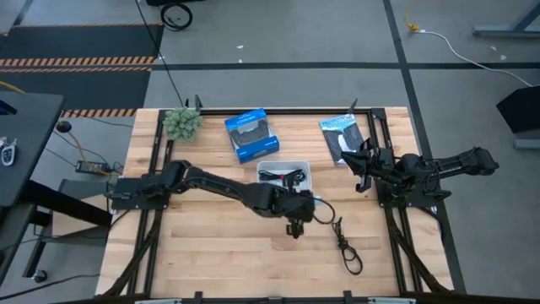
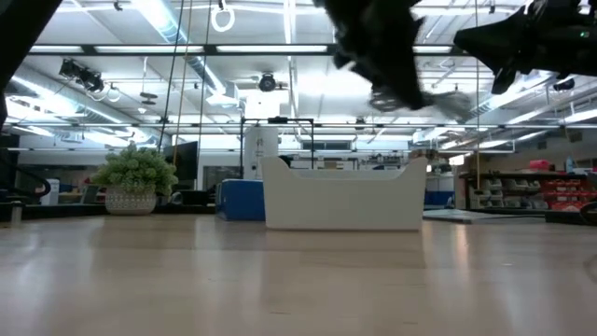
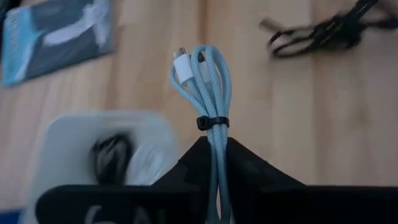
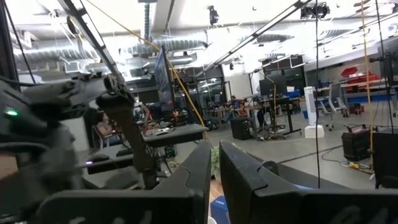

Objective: Pick and place USB-C Cables
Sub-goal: Put the blue charger cable into the white bin, then put the black charger cable into the white bin

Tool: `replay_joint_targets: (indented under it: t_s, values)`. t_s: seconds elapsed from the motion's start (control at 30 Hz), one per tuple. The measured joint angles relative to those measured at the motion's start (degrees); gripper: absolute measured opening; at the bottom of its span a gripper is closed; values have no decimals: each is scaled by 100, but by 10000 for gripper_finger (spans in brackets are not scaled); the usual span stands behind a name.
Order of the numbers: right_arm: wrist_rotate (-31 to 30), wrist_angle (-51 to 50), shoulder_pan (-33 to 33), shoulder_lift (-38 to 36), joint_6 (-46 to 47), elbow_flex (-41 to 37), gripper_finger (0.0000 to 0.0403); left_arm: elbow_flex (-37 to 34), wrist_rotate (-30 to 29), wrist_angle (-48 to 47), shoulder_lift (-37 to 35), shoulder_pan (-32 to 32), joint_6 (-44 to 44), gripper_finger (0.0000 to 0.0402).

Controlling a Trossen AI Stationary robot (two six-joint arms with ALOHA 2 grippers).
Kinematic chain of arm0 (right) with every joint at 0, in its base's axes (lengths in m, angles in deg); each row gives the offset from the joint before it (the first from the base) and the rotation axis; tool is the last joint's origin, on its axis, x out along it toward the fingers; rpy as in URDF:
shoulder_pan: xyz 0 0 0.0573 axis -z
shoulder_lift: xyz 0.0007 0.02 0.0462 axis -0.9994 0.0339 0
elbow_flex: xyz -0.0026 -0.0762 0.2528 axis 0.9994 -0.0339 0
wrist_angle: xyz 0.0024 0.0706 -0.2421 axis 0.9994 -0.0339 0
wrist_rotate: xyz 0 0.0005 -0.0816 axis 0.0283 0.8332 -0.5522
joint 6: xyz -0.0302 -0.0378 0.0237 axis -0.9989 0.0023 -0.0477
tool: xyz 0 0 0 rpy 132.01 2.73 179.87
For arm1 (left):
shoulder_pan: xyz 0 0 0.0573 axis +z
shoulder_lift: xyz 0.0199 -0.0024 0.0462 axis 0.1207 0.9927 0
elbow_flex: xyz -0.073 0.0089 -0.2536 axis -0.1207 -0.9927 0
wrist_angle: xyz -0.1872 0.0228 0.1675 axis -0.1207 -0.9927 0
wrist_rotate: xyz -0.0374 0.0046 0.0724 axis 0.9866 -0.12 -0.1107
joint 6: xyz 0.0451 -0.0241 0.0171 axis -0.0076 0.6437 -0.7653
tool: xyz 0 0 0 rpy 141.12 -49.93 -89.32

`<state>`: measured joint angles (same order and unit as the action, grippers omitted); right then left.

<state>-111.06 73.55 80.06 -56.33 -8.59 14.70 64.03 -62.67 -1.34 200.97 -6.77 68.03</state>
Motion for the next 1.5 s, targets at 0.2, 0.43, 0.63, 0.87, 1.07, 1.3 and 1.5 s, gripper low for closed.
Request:
replay_joint_targets:
  t_s: [0.2,0.43,0.63,0.87,1.07,1.3,1.5]
  values:
    - [-4,9,1,-2,0,0,39,-2,-72,-951,-146,323,-220,39]
    - [-2,-6,1,-2,1,0,39,-429,87,-844,-155,902,-656,39]
    - [-2,9,0,-2,0,0,39,-1242,128,-322,-139,1381,-1023,43]
    - [-2,11,1,-2,1,0,39,-1669,-259,-30,-148,1503,-1367,76]
    - [-2,10,0,-2,1,0,39,-1651,-552,-4,-148,1297,-1260,151]
    - [-2,11,1,-2,0,0,39,-1088,-1306,-215,-148,922,-1223,208]
    - [-2,11,1,-2,1,0,39,-664,-156,472,-152,638,-1071,205]
